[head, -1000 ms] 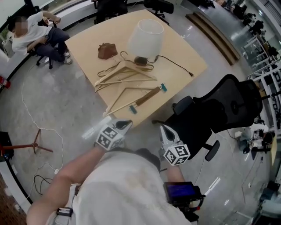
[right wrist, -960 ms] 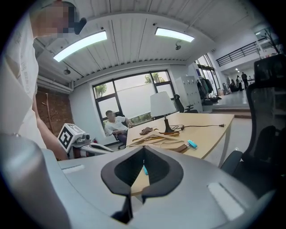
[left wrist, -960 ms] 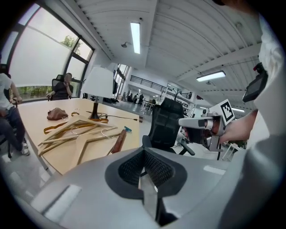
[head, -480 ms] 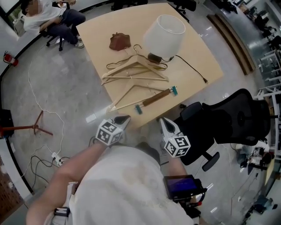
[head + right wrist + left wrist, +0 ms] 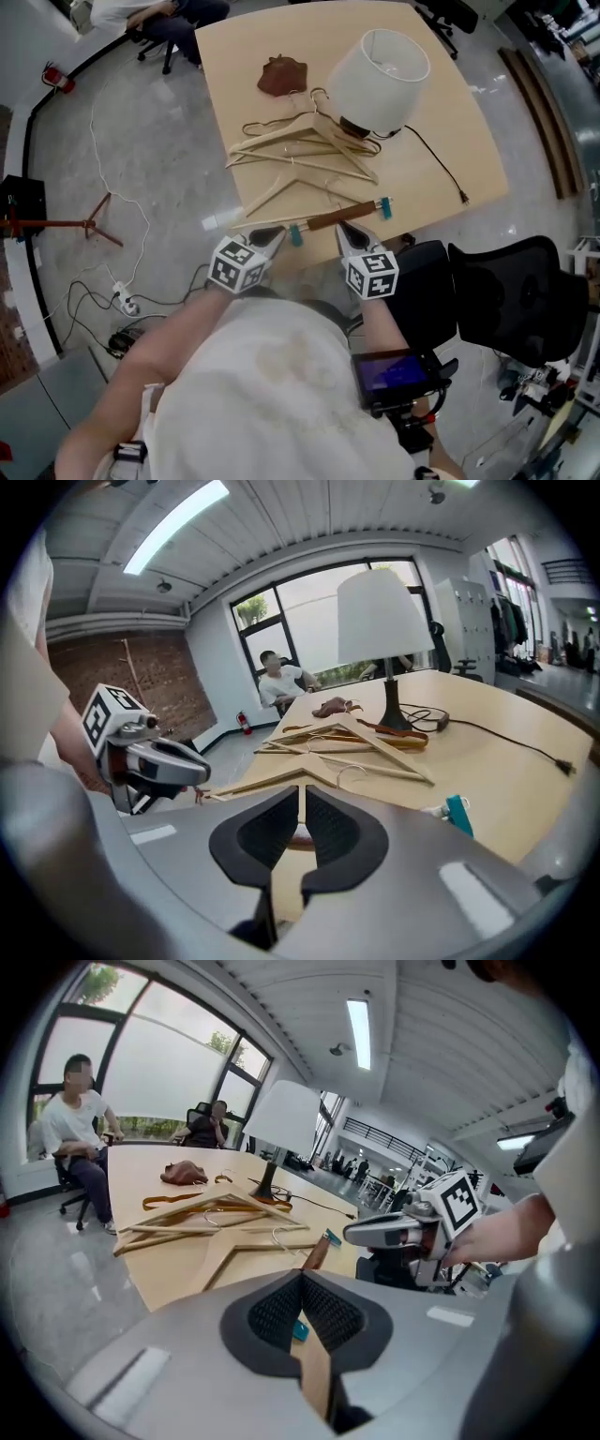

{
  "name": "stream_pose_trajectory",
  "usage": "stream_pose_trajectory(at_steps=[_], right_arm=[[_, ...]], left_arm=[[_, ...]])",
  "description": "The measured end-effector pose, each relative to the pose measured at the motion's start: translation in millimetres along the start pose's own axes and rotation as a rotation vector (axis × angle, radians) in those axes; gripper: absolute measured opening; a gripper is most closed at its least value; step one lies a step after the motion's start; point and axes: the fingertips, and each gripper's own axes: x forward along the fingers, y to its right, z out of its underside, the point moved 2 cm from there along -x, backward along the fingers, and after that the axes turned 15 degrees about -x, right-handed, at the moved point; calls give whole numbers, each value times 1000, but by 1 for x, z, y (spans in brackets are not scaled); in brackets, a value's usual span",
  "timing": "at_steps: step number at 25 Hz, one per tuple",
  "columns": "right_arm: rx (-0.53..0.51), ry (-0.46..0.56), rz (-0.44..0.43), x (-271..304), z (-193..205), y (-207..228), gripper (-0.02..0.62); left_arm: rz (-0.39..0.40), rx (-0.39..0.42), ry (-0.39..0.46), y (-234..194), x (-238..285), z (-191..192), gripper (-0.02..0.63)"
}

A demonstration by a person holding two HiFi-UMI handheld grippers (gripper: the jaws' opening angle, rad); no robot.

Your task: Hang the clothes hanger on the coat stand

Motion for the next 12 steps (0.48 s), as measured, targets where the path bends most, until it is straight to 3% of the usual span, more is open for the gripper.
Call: stream_pose_trajectory(at_steps=[3, 6, 12], right_arm=[[-91, -76, -30, 37, -4, 7, 49], [-190, -221, -25, 69, 4, 17, 61], [-289, -387, -33, 101, 24, 31, 117]], left_arm=[[-54, -17, 42, -5, -11, -4, 2], [-124, -88, 93, -21, -29, -1, 2], [-196, -196, 158, -47, -49, 8, 2]])
